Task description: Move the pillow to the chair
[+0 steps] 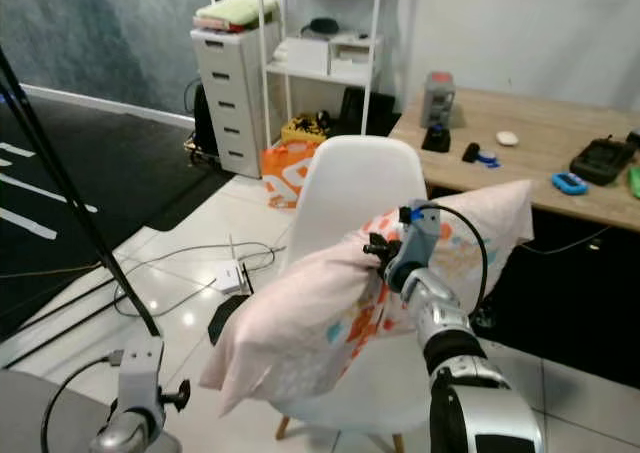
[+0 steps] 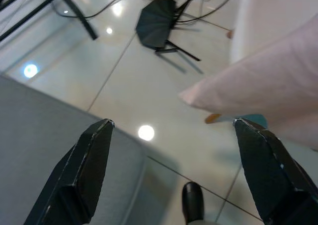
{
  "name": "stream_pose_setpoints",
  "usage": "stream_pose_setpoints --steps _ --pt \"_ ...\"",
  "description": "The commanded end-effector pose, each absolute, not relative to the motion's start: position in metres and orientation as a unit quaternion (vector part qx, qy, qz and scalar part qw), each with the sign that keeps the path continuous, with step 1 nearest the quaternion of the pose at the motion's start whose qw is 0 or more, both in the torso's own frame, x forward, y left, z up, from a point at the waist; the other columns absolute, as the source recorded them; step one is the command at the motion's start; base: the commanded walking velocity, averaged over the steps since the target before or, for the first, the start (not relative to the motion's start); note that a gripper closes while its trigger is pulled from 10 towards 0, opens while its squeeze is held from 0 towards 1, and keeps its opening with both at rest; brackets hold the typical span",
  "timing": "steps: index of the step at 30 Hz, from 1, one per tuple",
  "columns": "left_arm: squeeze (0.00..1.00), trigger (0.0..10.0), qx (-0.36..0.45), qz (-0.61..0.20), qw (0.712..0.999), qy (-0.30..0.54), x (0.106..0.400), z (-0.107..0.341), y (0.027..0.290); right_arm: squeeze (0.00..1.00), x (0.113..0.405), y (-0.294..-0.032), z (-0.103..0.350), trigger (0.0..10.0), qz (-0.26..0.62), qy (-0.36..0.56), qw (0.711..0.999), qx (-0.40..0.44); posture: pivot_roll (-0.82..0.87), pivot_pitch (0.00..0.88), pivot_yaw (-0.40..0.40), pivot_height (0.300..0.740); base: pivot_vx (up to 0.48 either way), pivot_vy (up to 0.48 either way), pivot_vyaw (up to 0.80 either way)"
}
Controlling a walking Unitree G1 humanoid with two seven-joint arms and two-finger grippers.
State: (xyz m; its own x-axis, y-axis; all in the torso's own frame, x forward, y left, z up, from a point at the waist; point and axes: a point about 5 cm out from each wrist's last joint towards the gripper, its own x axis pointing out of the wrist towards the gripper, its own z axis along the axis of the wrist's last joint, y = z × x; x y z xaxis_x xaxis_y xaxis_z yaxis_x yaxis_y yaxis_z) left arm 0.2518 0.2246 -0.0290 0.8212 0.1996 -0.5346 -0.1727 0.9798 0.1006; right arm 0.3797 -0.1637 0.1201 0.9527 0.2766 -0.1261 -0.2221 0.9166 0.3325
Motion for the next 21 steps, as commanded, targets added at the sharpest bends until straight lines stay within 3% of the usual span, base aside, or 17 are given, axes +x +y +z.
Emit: stream_pose_setpoints --steps 1,13,19,20,21 --pt "0.0 10.0 0.027 0.099 0.952 0.287 0.25 -0.03 0.225 0.0 0.386 -0.163 0.138 10.0 0.132 0.045 0.979 0.151 -0.13 0.038 -0.043 0.74 0.0 0.0 0.0" --pt "0.0 10.0 0.02 0.092 0.954 0.284 0.251 -0.03 0.225 0.0 0.387 -0.169 0.139 10.0 0.106 0.042 0.983 0.145 -0.13 0.042 -0.039 0.74 0.0 0.0 0.0" --pt "0.0 10.0 0.02 0.086 0.956 0.281 0.252 -0.029 0.223 0.0 0.388 -0.181 0.139 10.0 0.058 0.049 0.99 0.121 -0.13 0.042 -0.039 0.74 0.0 0.0 0.0" --pt "0.0 10.0 0.02 0.086 0.956 0.28 0.252 -0.029 0.223 0.0 0.388 -0.195 0.139 10.0 0.004 0.052 0.994 0.094 -0.13 0.045 -0.039 0.74 0.0 0.0 0.0" --pt "0.0 10.0 0.02 0.086 0.956 0.28 0.252 -0.029 0.223 0.0 0.388 -0.195 0.139 10.0 0.004 0.052 0.994 0.094 -0.13 0.045 -0.039 0.74 0.0 0.0 0.0"
